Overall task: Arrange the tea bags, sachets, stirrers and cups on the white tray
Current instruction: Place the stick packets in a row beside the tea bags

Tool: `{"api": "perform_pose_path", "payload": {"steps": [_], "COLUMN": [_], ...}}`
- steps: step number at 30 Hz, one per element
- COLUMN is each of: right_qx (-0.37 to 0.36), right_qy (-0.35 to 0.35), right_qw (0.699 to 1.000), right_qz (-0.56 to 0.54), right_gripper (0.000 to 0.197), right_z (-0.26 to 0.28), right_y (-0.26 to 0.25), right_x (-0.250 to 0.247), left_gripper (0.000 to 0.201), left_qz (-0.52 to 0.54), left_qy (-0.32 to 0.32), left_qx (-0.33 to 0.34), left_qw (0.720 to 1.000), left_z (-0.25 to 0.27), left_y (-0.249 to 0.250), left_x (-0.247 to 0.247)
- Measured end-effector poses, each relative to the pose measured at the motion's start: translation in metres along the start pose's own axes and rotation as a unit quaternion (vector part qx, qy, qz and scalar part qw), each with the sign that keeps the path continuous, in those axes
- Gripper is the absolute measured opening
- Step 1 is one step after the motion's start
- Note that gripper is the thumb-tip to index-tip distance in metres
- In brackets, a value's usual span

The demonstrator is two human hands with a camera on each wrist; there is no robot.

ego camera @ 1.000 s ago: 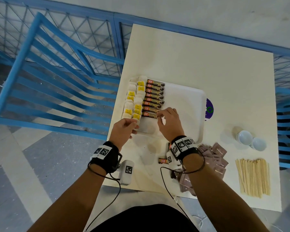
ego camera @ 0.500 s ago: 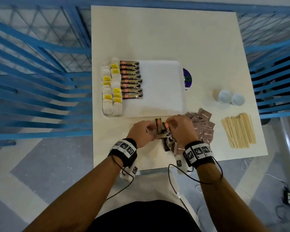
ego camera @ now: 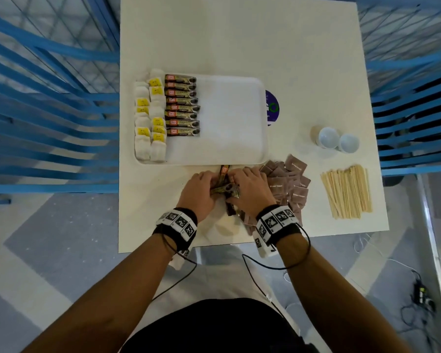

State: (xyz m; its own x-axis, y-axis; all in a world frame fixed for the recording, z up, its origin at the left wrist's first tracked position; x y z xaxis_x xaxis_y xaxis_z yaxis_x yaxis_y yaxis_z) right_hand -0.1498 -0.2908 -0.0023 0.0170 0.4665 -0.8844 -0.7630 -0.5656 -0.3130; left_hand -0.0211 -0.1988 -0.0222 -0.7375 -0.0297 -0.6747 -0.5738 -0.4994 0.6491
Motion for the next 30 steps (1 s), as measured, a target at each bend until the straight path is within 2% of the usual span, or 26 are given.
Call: {"api": "perform_pose_path", "payload": {"steps": [3,6,9,11,13,16,17,19,22,26,28,30], "right_qx": [0.017,0.023,0.008,-0.002,-0.012,-0.042,-0.054,-0.073,-0.086,-0.100,-0.084,-0.033], "right_qy": [0.002,-0.012,-0.021,-0.013,0.007,0.024,0.027,0.031,0.035,0.039,0.029,0.032], "right_qw": [0.999,0.999,0.999,1.000,1.000,0.996,0.993,0.989,0.990,0.992,0.996,0.993], "right_qz": [-0.052,-0.048,-0.033,-0.028,-0.013,0.071,0.102,0.124,0.105,0.060,-0.014,-0.111], "right_gripper": [0.060,0.053,0.043,0.044,0.055,0.070,0.067,0.052,0.031,0.024,0.024,0.020], "right_z": [-0.005,-0.011,-0.013,-0.013,-0.011,-0.003,0.000,0.005,0.012,0.016,0.011,0.002], "right_y": [0.001,0.001,0.000,-0.001,-0.001,-0.005,-0.008,-0.013,-0.019,-0.028,-0.030,-0.023], "right_x": [-0.001,0.001,0.004,0.007,0.009,0.011,0.011,0.015,0.020,0.028,0.024,0.012], "left_gripper": [0.045,0.028,0.021,0.021,0.025,0.045,0.050,0.045,0.031,0.021,0.017,0.014], "left_qz": [0.042,0.027,0.017,0.024,0.025,-0.012,-0.034,-0.057,-0.028,0.002,0.033,0.080], "left_qy": [0.009,0.033,0.052,0.056,0.062,0.048,0.037,0.036,0.068,0.116,0.144,0.164], "left_qx": [-0.018,-0.006,-0.037,-0.062,-0.075,-0.076,-0.075,-0.074,-0.072,-0.063,-0.066,-0.077], "left_qw": [0.999,0.999,0.998,0.996,0.995,0.996,0.996,0.995,0.995,0.991,0.987,0.980], "left_z": [0.004,0.008,0.009,0.006,0.003,-0.004,-0.006,-0.009,-0.008,0.003,0.008,0.012], "left_y": [-0.010,-0.018,-0.020,-0.017,-0.010,0.002,0.003,0.003,-0.002,-0.012,-0.018,-0.025], "left_x": [-0.005,-0.008,-0.012,-0.011,-0.010,-0.004,-0.002,0.001,0.000,-0.009,-0.016,-0.024]}}
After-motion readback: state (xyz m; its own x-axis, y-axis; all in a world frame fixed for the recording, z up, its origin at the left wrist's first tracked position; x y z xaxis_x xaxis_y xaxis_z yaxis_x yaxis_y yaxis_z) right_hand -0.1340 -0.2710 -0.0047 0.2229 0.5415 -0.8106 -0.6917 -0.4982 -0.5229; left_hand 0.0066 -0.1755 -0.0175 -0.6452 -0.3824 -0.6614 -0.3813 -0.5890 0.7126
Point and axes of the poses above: each hand's wrist, its own z-axis away from the middle knuckle, its own x-axis out of the palm, y = z × x, the point moved 5 cm from there along -z, towards the middle knuckle, and after that the axes turned 5 degrees about y, right-handed, at the moved point
